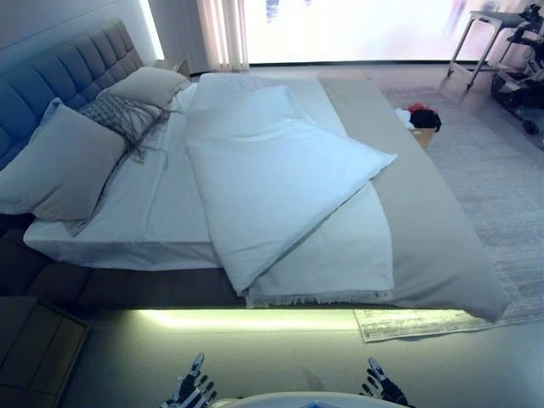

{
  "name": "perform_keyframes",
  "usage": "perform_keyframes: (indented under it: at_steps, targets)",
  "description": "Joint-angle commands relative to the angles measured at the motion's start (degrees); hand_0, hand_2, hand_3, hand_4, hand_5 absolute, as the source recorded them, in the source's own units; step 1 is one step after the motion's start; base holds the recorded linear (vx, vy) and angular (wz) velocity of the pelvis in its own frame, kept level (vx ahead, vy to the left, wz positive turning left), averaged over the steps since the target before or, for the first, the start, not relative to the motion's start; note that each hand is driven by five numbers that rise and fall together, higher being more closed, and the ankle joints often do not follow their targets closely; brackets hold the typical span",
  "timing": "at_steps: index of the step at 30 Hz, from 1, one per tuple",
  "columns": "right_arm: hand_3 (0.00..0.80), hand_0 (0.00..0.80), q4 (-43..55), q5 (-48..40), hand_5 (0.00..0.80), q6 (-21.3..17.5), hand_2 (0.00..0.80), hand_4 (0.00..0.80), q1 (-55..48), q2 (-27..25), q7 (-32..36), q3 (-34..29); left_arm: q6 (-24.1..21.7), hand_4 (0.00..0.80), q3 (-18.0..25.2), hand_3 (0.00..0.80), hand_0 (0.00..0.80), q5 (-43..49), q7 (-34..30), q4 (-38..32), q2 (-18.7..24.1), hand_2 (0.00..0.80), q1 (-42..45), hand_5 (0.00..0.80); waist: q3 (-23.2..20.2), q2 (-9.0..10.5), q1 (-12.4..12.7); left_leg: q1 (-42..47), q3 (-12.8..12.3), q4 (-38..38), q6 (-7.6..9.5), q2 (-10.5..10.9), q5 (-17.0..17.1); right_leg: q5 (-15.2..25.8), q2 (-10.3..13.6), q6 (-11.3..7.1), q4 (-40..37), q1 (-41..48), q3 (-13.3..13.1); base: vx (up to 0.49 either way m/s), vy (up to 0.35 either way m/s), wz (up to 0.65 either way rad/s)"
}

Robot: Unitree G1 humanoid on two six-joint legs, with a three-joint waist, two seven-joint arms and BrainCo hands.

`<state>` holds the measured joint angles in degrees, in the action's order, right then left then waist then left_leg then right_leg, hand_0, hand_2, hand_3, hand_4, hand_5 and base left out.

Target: Make the bed neatly

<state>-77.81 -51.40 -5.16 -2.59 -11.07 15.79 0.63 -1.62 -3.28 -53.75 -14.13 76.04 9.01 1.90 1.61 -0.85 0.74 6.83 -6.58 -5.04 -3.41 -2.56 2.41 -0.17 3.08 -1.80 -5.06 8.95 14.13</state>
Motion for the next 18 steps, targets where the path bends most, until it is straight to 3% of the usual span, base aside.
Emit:
perform_keyframes:
  at_steps: [1,18]
  targets:
    - [0.000,0.000,-3.0,-1.5,0.000,0.1,0.000,0.000,4.3,1.1,1.2,-1.3,-1.5,0.000,1.5,0.000,0.000,-0.4,-1.2,3.1,-1.1,0.000,-4.3,0.000,0.3,1.28,0.1,1.2,-0.4,0.0,3.44,4.9,-5.2,1.7,0.2,-2.99,0.4,-0.9,0.2,0.000,0.000,0.00]
    - [0.000,0.000,-2.9,-1.1,0.000,-0.6,0.000,0.000,4.6,0.8,-0.3,-1.8,-0.5,0.000,1.8,0.000,0.000,-1.3,-1.6,3.2,-1.0,0.000,-4.3,0.000,0.7,1.35,0.1,1.2,-0.5,0.0,3.52,4.9,-5.1,1.7,0.1,-2.90,0.5,-0.9,0.0,0.000,0.000,0.00]
